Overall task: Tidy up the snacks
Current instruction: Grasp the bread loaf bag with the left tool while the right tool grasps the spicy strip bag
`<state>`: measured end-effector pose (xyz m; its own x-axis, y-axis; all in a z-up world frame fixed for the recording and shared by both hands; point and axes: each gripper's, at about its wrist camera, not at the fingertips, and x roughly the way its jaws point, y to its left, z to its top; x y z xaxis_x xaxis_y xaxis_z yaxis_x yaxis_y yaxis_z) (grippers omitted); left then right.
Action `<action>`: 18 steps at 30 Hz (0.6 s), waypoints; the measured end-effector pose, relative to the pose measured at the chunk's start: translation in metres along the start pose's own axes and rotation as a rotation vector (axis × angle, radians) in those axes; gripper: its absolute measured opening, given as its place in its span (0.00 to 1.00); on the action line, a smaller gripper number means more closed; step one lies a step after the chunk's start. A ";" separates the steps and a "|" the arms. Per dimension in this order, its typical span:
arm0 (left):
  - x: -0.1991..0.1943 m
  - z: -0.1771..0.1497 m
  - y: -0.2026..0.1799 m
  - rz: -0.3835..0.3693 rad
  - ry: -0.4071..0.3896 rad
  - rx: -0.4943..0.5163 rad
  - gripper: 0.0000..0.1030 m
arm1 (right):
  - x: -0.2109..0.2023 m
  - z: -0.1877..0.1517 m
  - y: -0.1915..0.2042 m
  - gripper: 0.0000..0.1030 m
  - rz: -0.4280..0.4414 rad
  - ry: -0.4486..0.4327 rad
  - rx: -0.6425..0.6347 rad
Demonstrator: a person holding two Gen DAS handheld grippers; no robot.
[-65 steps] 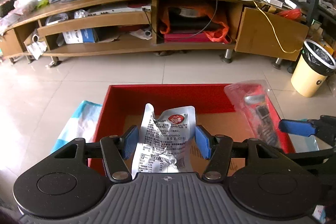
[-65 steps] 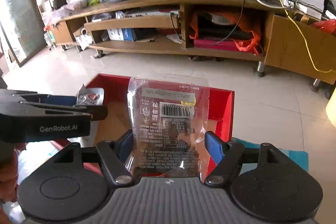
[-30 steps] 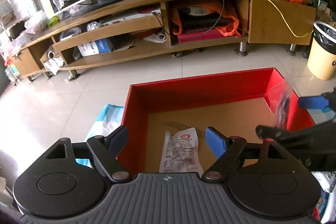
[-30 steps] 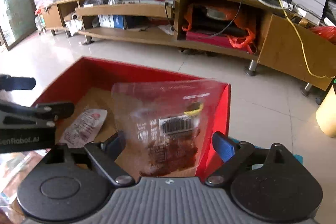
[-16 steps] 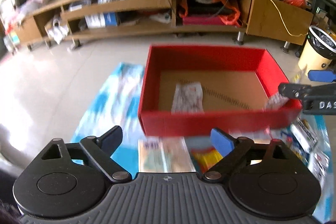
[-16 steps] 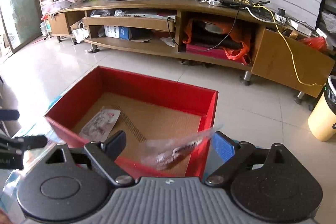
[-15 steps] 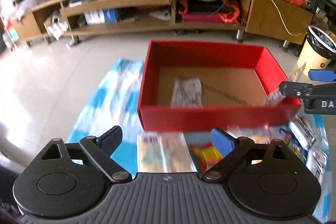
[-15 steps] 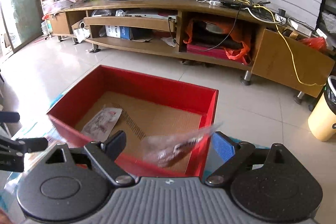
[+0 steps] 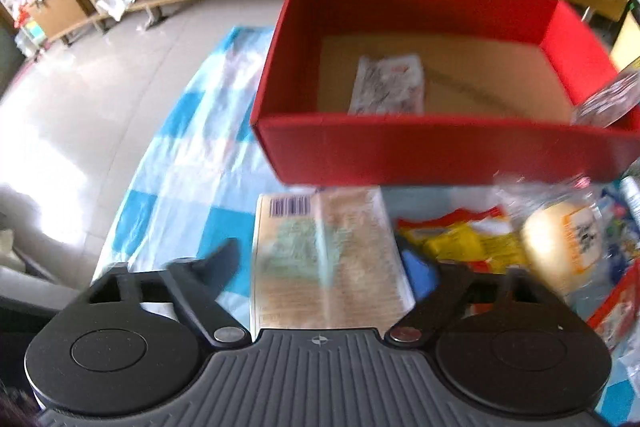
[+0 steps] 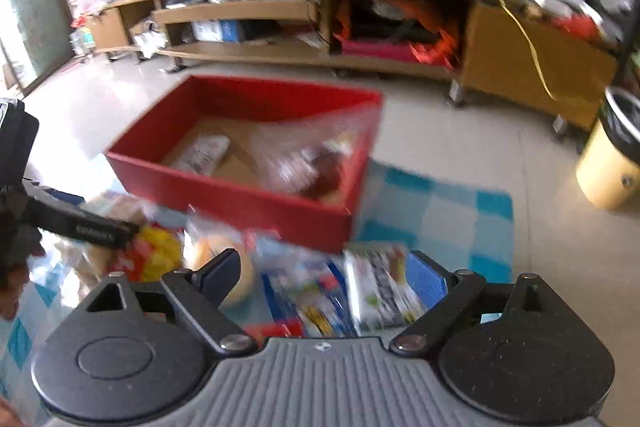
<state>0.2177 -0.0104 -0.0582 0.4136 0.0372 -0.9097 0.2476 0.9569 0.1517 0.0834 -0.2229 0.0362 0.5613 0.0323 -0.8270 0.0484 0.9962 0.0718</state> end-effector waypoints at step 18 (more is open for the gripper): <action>-0.094 -0.080 0.024 -0.164 -0.092 -0.087 0.65 | 0.046 -0.062 -0.033 0.90 -0.047 0.197 0.354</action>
<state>0.1144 0.0320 -0.0004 0.4535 -0.1438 -0.8796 0.2429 0.9695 -0.0333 0.0567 -0.2489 -0.0389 0.3847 0.0366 -0.9223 0.3708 0.9089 0.1907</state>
